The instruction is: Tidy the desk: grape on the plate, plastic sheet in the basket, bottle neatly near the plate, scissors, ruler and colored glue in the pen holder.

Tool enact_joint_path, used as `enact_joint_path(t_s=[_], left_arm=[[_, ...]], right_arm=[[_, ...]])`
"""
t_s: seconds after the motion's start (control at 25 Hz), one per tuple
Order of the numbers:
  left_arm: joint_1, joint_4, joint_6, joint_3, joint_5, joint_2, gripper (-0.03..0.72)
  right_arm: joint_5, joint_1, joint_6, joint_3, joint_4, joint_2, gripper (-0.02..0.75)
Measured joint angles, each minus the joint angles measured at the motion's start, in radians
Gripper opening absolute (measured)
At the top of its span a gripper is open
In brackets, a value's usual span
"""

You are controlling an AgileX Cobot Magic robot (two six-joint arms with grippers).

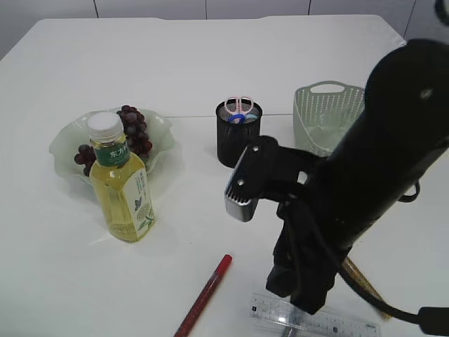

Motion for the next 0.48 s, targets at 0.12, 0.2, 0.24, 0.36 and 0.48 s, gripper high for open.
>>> enact_joint_path(t_s=[0.12, 0.2, 0.24, 0.36, 0.48], left_arm=[[0.000, 0.000, 0.000, 0.000, 0.000, 0.000, 0.505], [0.000, 0.000, 0.000, 0.000, 0.000, 0.000, 0.505], [0.000, 0.000, 0.000, 0.000, 0.000, 0.000, 0.505], [0.000, 0.000, 0.000, 0.000, -0.002, 0.000, 0.505], [0.000, 0.000, 0.000, 0.000, -0.007, 0.000, 0.505]], right_arm=[[-0.007, 0.018, 0.002, 0.000, -0.025, 0.055, 0.356], [-0.011, 0.018, 0.002, 0.000, -0.035, 0.086, 0.388], [-0.012, 0.018, 0.002, 0.000, -0.043, 0.102, 0.402], [-0.015, 0.018, 0.002, 0.000, -0.057, 0.144, 0.455], [-0.022, 0.018, 0.002, 0.000, -0.060, 0.178, 0.482]])
